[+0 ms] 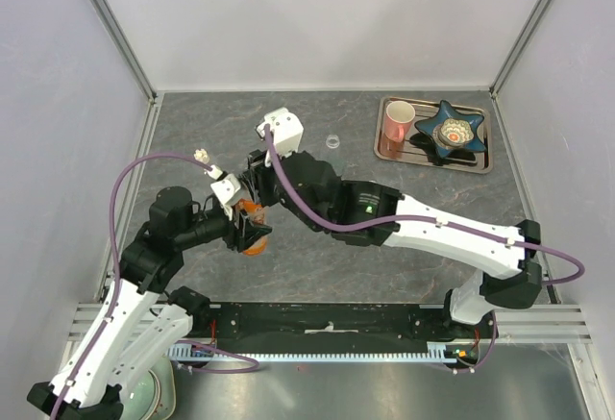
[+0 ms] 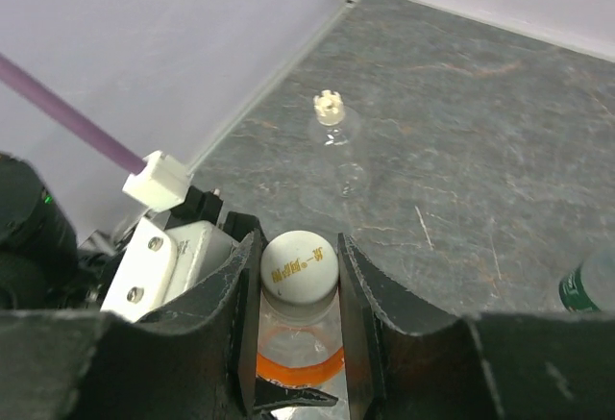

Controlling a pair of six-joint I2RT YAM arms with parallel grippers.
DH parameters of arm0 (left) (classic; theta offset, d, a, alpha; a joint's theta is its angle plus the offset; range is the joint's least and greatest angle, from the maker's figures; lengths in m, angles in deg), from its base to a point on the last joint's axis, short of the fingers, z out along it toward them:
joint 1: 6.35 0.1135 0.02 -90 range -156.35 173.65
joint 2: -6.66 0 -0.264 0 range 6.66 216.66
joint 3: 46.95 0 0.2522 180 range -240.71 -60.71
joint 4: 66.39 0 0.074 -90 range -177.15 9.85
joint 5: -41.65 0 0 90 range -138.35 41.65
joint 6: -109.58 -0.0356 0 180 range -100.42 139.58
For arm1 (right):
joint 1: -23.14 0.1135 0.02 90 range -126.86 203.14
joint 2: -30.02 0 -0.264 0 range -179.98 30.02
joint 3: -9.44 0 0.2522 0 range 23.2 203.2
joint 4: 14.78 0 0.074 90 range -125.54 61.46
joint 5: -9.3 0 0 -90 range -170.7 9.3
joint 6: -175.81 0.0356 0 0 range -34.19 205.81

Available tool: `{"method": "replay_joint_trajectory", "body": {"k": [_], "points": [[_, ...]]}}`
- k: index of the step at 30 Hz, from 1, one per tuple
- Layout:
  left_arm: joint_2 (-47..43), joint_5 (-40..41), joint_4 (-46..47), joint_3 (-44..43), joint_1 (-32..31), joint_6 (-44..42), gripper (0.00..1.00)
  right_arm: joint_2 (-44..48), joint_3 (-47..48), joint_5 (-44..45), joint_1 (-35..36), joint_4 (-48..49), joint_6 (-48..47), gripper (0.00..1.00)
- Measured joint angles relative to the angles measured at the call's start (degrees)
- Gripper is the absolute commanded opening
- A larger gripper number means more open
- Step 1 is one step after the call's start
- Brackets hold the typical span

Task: Screw on the bottle caps
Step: Screw the bottle cap onto the plastic bottle.

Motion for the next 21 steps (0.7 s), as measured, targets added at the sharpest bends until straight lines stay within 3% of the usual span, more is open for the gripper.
{"method": "replay_joint_trajectory", "body": {"k": [2, 9, 21], "points": [[-0.44, 1.77, 0.81, 1.4, 0.0, 0.28, 0.02, -1.64, 0.81, 3.58, 0.66, -0.42, 0.87, 0.23], [-1.03, 2.19, 3.52, 2.93, 0.24, 1.53, 0.02, -2.82, 1.88, 6.71, 1.16, -0.63, 2.1, 0.45], [-2.6, -3.54, 13.07, 3.02, 0.46, 1.95, 0.02, 1.2, 2.54, 1.31, 2.21, -0.72, 0.55, 0.68]]}}
